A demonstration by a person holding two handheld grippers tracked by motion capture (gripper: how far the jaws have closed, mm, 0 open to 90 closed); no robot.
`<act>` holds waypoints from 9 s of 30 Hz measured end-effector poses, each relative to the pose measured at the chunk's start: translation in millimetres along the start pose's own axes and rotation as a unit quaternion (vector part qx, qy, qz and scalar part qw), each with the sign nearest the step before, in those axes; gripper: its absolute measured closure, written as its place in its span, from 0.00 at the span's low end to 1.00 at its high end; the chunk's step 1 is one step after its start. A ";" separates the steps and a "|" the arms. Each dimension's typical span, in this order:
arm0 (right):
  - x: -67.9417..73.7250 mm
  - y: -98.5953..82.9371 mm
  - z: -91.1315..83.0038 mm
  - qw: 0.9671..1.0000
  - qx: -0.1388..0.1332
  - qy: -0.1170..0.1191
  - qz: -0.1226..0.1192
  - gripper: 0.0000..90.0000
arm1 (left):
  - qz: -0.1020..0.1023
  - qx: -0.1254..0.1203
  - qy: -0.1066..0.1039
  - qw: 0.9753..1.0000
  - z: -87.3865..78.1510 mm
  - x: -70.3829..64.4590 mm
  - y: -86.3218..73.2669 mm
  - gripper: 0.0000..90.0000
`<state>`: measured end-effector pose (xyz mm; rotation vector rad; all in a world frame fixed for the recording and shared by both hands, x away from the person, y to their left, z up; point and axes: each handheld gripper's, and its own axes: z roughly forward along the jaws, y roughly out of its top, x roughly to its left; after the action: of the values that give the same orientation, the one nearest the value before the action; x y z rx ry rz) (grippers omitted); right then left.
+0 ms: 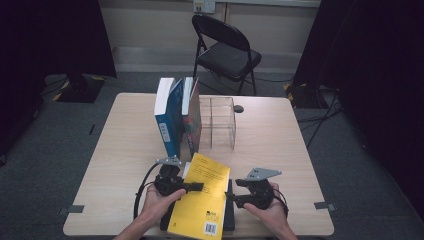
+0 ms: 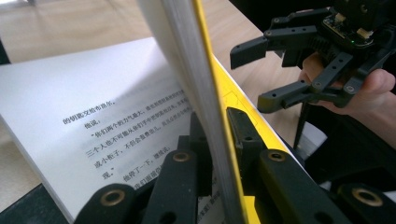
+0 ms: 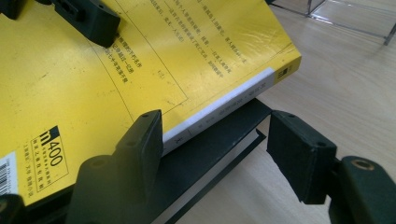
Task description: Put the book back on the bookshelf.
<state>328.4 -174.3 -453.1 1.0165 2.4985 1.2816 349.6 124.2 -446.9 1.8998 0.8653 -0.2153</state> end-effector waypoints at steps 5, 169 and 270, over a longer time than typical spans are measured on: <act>-2.1 -0.8 -1.5 1.000 -0.010 0.018 0.014 0.34 | 0.006 -0.014 -0.007 1.000 -4.6 -4.3 -0.6 0.92; 18.7 89.8 -40.9 0.991 -0.124 0.025 -0.031 0.84 | 0.070 -0.061 0.143 0.985 -69.6 14.2 -17.6 0.35; -24.2 158.3 7.8 0.993 -0.076 -0.091 0.019 0.77 | 0.077 -0.019 0.167 0.983 -62.0 15.6 -21.3 0.27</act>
<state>429.1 -120.6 -340.5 1.0961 2.2223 1.3023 333.7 189.3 -439.7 1.9874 0.9297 0.2191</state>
